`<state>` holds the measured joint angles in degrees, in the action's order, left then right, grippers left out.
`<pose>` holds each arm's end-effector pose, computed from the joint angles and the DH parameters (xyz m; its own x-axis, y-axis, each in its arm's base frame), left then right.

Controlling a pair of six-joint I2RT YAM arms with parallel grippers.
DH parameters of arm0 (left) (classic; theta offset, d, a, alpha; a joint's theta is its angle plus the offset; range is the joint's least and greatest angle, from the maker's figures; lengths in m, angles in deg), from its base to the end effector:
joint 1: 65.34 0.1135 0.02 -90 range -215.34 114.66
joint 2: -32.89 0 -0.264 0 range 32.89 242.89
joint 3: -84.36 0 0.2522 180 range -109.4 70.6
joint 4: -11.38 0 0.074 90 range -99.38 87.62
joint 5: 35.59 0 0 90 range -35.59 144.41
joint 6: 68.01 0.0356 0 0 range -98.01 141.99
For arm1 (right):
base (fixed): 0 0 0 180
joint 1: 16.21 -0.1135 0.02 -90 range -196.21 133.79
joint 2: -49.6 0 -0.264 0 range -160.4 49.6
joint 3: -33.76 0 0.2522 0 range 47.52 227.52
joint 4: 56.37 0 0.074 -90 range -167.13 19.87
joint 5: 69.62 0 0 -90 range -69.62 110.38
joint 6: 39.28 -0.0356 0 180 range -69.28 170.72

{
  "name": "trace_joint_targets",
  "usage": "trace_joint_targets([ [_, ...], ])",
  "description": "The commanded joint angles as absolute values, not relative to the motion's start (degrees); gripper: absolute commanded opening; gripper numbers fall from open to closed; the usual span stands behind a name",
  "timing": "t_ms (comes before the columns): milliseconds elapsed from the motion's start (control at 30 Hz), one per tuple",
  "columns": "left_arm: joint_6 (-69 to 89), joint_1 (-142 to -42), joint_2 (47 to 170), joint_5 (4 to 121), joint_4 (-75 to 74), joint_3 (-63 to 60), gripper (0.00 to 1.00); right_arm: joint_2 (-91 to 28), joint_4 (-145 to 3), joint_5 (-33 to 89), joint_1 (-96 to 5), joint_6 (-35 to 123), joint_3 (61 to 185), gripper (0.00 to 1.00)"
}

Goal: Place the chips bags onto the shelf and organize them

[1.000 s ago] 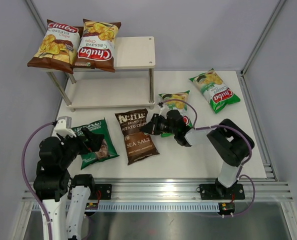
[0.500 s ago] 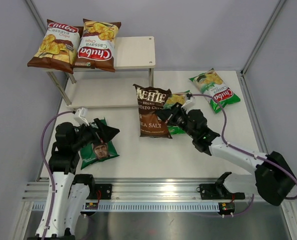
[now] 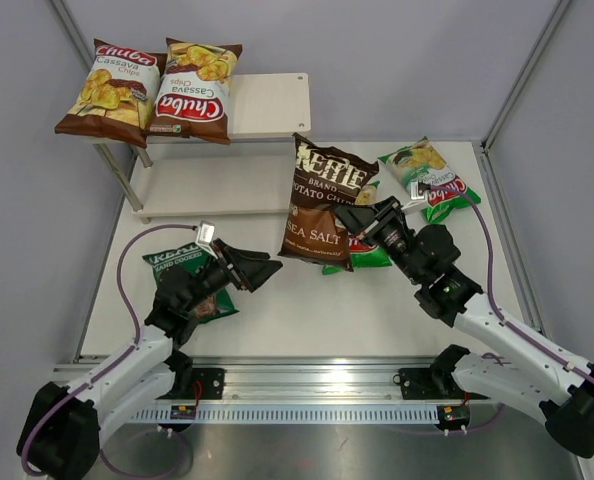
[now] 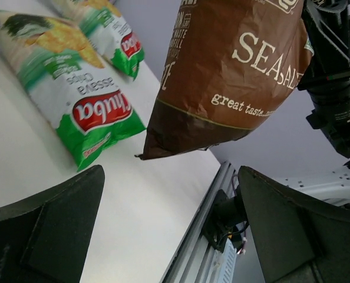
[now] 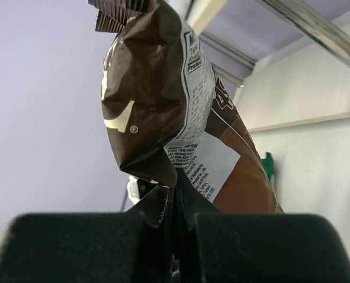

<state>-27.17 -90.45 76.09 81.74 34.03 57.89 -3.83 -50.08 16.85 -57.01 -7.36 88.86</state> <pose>0.1507 -0.0887 0.2325 -0.5370 -0.4906 -0.6863 0.5876 0.3662 -0.7215 0.1705 0.1442 0.3480 -0.4590 0.7230 -0.5164 -0.4094 0.3438 0.8451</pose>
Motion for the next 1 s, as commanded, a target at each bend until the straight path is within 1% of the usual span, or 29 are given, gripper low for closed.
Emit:
trace_joint_targets([
  [0, -28.8, -94.2, 80.2, 76.9, 55.1, 57.2, 0.99, -0.5, -45.6, 16.9, -57.3, -12.4, 90.4, 0.00],
  [100, -28.7, -97.1, 84.3, 77.8, 62.7, 56.8, 0.99, -0.3, -43.5, 19.8, -57.3, -15.1, 90.2, 0.00],
  [133, -28.3, -97.8, 85.4, 78.1, 63.7, 56.3, 0.99, -0.6, -42.5, 22.3, -57.3, -15.9, 90.3, 0.00],
  [300, -27.7, -101.5, 91.6, 80.8, 72.4, 53.1, 0.99, -1.5, -40.1, 26.7, -57.4, -19.7, 90.9, 0.00],
  [433, -28.7, -102.0, 94.8, 80.3, 72.9, 50.2, 0.99, -1.0, -37.5, 28.8, -57.4, -22.0, 90.2, 0.00],
  [533, -29.5, -102.3, 96.1, 80.3, 73.8, 48.7, 0.64, -0.3, -37.7, 28.3, -57.4, -22.3, 89.2, 0.02],
  [567, -29.7, -102.4, 96.4, 80.4, 73.6, 48.2, 0.41, 0.4, -37.7, 27.9, -57.4, -21.8, 88.6, 0.03],
  [600, -30.0, -102.5, 96.7, 81.0, 73.4, 47.9, 0.34, 0.8, -38.2, 27.7, -57.4, -21.4, 88.4, 0.05],
  [633, -30.2, -102.5, 96.8, 81.6, 73.5, 47.5, 0.29, 1.3, -38.9, 27.2, -57.3, -20.8, 88.4, 0.06],
  [667, -30.5, -102.5, 96.8, 82.1, 73.5, 47.4, 0.25, 2.4, -39.6, 26.8, -57.3, -19.3, 88.4, 0.18],
  [700, -30.7, -102.5, 96.6, 83.2, 73.1, 47.4, 0.20, 3.1, -41.5, 26.5, -57.3, -17.9, 88.5, 0.27],
  [733, -30.7, -102.5, 96.3, 83.9, 72.8, 47.1, 0.19, 4.0, -43.2, 25.6, -57.3, -16.6, 88.7, 0.39],
  [767, -30.6, -102.5, 95.4, 84.8, 71.9, 46.8, 0.18, 6.1, -45.7, 25.0, -57.3, -12.5, 89.8, 0.62],
  [833, -30.0, -102.5, 94.4, 88.8, 68.3, 45.6, 0.18, 8.3, -55.0, 23.7, -57.3, -5.9, 92.0, 0.82],
  [867, -30.0, -102.5, 93.5, 90.3, 67.3, 44.4, 0.18, 10.3, -58.7, 23.4, -57.3, 1.7, 94.8, 0.95],
  [900, -30.6, -102.5, 93.3, 93.8, 66.1, 43.9, 0.18, 11.1, -64.7, 23.5, -57.3, 5.4, 95.9, 0.99],
  [967, -31.8, -102.5, 93.0, 97.8, 65.7, 41.7, 0.17, 13.3, -69.3, 27.0, -57.3, 14.5, 98.7, 0.99],
])
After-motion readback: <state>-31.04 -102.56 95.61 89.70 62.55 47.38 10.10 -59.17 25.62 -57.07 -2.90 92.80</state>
